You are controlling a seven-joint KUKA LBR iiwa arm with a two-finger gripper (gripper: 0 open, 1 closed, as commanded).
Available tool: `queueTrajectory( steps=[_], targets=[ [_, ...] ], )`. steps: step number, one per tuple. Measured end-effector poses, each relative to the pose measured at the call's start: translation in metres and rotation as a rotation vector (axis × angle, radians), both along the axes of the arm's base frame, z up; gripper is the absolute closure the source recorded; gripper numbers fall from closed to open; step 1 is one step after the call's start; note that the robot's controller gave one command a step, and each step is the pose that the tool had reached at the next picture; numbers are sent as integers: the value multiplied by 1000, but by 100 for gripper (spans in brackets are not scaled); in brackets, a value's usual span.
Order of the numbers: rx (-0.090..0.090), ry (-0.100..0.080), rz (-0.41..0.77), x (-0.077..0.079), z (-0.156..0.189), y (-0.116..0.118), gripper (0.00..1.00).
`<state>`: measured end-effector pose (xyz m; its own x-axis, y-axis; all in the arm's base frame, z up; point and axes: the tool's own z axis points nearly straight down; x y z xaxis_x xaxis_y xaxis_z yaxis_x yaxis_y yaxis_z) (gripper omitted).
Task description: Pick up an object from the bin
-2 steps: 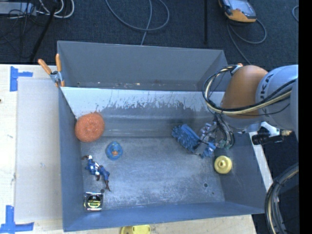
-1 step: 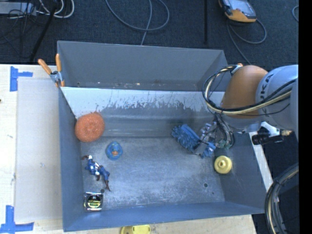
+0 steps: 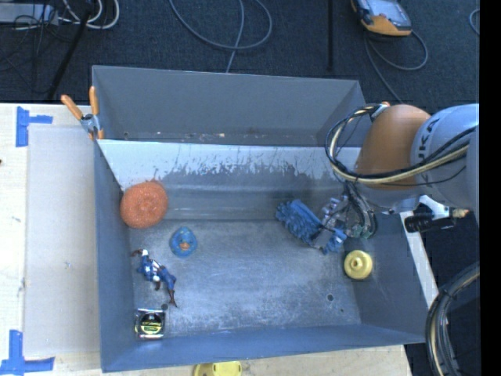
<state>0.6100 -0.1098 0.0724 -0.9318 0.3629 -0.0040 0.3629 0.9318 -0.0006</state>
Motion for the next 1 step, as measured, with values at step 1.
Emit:
queueTrajectory(
  steps=[1],
  targets=[
    [2,7,1,-2,6,0,100]
  ],
)
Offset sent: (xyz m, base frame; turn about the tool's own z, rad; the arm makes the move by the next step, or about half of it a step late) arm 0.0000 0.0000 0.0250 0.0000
